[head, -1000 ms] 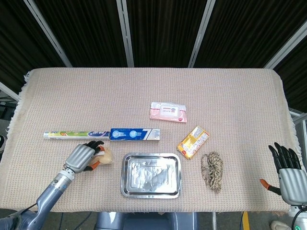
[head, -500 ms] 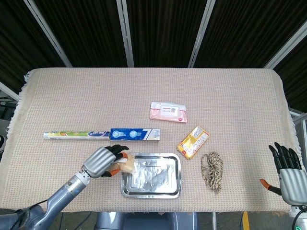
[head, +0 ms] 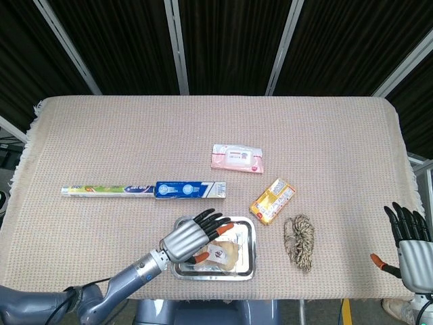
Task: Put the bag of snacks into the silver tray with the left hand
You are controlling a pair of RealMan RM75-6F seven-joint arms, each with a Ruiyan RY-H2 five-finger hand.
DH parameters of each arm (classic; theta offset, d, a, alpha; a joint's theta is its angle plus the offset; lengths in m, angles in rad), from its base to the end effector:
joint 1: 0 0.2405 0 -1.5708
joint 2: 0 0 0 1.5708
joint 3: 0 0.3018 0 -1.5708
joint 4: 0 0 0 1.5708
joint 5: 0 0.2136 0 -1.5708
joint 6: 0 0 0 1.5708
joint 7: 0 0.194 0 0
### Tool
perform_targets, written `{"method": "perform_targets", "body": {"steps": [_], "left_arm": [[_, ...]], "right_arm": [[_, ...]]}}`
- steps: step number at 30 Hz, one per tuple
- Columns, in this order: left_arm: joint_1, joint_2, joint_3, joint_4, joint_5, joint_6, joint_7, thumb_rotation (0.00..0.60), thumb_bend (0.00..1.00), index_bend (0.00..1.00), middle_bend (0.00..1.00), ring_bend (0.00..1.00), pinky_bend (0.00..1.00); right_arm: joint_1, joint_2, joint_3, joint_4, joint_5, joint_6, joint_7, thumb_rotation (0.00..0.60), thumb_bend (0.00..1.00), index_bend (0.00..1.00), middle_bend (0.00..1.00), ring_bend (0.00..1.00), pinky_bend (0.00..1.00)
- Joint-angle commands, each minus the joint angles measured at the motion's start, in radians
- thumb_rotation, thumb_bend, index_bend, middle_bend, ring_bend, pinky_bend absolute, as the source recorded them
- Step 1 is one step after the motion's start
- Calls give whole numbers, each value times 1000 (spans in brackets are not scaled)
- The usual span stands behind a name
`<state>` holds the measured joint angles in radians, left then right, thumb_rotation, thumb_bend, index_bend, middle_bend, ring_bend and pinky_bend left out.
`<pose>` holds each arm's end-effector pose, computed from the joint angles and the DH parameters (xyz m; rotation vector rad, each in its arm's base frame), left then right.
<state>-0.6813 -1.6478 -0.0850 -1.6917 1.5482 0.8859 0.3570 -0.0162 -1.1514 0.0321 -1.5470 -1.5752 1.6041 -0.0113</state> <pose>-0.0737 0.2889 -0.0992 -2.3348 -0.7868 -1.1901 -0.3643 -0.1946 0.1817 1.3489 -0.8272 0.8978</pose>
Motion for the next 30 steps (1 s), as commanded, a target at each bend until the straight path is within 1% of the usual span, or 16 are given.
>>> {"method": "perform_targets", "body": {"steps": [1, 4, 8, 14, 16, 19, 24, 30], "left_arm": [[14, 21, 6, -21, -4, 36, 3, 599, 0, 0, 0, 0, 0], [39, 70, 8, -39, 1, 89, 3, 600, 0, 0, 0, 0, 0], [101, 163, 6, -69, -10, 194, 10, 600, 0, 0, 0, 0, 0], [209, 317, 43, -73, -20, 329, -65, 600, 15, 0, 0, 0, 0], [245, 357, 58, -66, -17, 374, -96, 600, 15, 0, 0, 0, 0], [289, 391, 76, -43, -10, 429, -137, 600, 18, 16, 0, 0, 0], [388, 437, 112, 10, -7, 551, -219, 600, 19, 47, 0, 0, 0], [482, 463, 148, 61, 0, 650, -296, 600, 21, 62, 0, 0, 0]], "right_arm": [[1, -1, -1, 0, 0, -4, -1, 600, 0, 0, 0, 0, 0], [4, -2, -1, 0, 0, -9, -1, 600, 0, 0, 0, 0, 0], [9, -3, 3, -1, 1, -14, -6, 600, 0, 0, 0, 0, 0], [23, -5, 9, -6, 3, -33, -14, 600, 0, 0, 0, 0, 0], [30, -5, 11, -8, 3, -43, -18, 600, 0, 0, 0, 0, 0], [39, -7, 14, -12, 1, -51, -23, 600, 0, 0, 0, 0, 0], [51, -5, 19, -21, -5, -60, -37, 600, 0, 0, 0, 0, 0], [55, -4, 19, -30, -5, -62, -47, 600, 0, 0, 0, 0, 0]]}}
